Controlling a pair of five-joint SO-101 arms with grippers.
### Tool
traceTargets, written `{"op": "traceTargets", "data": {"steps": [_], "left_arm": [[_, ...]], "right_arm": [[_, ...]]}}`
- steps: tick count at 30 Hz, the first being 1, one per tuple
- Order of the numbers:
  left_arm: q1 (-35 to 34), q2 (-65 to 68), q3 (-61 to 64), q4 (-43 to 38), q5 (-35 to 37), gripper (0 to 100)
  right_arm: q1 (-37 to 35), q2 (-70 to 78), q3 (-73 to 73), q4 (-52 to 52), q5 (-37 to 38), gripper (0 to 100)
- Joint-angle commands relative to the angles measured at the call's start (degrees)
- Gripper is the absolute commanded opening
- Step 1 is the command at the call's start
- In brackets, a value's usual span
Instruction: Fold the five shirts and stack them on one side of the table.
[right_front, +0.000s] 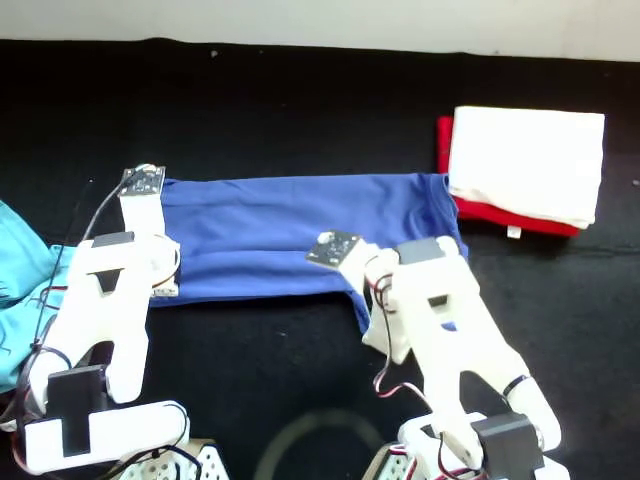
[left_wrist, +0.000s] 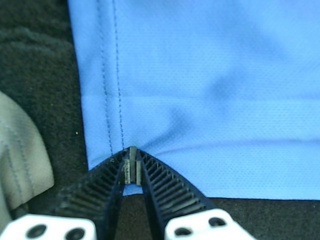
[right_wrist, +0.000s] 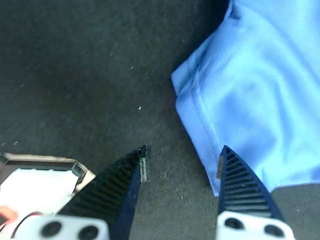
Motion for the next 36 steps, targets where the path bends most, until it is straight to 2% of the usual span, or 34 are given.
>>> {"op": "traceTargets", "data": {"steps": [1, 7, 13, 15, 19, 21, 30, 36], "left_arm": [[0.57, -0.04, 0.40, -0.88, 0.35, 1], [0.57, -0.04, 0.40, -0.88, 0.35, 1], [0.57, -0.04, 0.40, -0.88, 0.35, 1], [0.57, -0.04, 0.40, -0.88, 0.35, 1], [0.57, -0.04, 0.40, -0.88, 0.35, 1], [0.57, -0.04, 0.40, -0.88, 0.35, 1], [0.57, -0.04, 0.40, -0.88, 0.35, 1], [0.57, -0.04, 0.40, -0.88, 0.35, 1]], "right_arm": [[-0.31, -1.36, 3.91, -5.32, 0.26, 21.9], [2.59, 6.29, 6.46, -14.11, 0.26, 22.0], [4.18, 17.71, 2.42, -14.20, 0.26, 21.6], [4.18, 18.42, 1.71, -14.29, 0.35, 17.7], [4.70, 18.42, -0.57, -14.29, 0.26, 0.0], [5.93, 18.33, -2.15, -13.93, 0.26, 2.1], [11.38, 18.24, -20.09, 1.01, 0.53, 0.5], [13.41, 18.86, -33.54, 2.51, 0.35, 0.5]]}}
